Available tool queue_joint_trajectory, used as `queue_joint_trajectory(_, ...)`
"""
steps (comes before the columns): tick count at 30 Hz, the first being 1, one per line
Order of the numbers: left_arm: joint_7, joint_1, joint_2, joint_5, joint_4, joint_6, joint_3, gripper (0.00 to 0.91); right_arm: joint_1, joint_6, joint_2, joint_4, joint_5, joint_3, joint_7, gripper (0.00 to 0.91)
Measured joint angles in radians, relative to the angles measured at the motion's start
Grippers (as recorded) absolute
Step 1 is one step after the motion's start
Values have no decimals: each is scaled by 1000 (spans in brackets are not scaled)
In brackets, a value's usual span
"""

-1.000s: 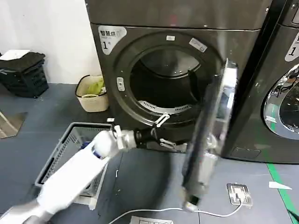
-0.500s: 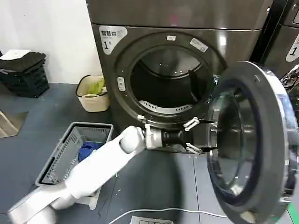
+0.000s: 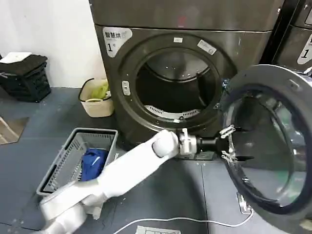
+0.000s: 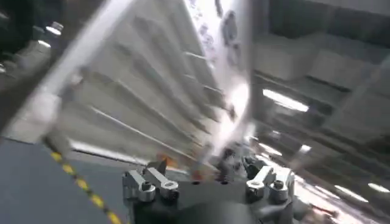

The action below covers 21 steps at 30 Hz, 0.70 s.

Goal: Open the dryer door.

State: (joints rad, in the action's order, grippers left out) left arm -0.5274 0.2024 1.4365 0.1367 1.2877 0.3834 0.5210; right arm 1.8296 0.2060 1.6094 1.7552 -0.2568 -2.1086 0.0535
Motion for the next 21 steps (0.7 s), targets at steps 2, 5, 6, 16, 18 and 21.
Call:
queue_joint_trajectory(2, 14, -8, 23, -33, -16, -41, 3, 907, -3, -14, 0, -9, 10, -18, -32, 907)
queue_joint_trajectory(5, 29, -19, 51, -50, -36, -80, 5, 907, -3, -41, 0, -25, 36, -44, -91, 907)
queue_joint_trajectory(6, 32, -23, 60, -55, -42, -90, 5, 907, -3, -59, 0, -31, 57, -53, -119, 907)
queue_joint_trajectory(16, 80, -45, 127, -94, -82, -193, 4, 907, -2, -170, 0, -41, 188, -127, -328, 907)
queue_joint_trajectory(18, 104, -46, 139, -107, -91, -220, 1, 907, -3, -171, 0, -39, 206, -144, -348, 907)
queue_joint_trajectory(21, 115, -48, 155, -98, -104, -233, -2, 907, 1, -164, 0, -37, 213, -164, -362, 907)
